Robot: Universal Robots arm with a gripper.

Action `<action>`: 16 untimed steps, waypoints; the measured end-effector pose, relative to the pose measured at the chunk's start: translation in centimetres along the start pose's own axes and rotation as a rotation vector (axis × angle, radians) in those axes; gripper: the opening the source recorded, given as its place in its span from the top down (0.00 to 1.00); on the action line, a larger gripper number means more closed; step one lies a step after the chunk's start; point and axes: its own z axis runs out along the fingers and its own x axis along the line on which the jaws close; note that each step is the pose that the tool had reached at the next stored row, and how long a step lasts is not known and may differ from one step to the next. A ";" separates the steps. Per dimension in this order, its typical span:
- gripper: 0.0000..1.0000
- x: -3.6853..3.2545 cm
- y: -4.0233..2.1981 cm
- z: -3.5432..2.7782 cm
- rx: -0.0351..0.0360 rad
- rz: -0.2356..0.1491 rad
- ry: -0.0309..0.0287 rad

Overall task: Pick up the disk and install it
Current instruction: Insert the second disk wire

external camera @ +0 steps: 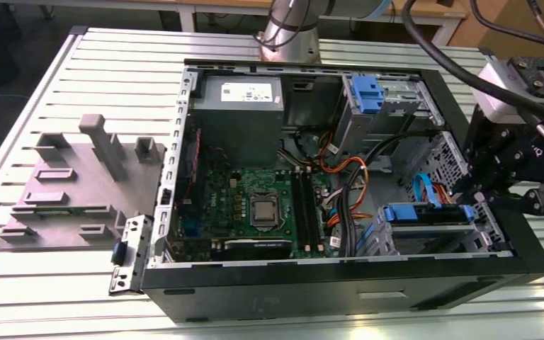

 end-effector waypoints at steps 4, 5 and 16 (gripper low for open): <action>0.76 -0.01 0.00 -0.21 0.0000 0.000 -0.0004; 0.76 -0.01 0.00 -0.25 0.0000 0.000 -0.0001; 0.76 -0.02 0.00 -0.27 -0.0032 0.000 -0.0001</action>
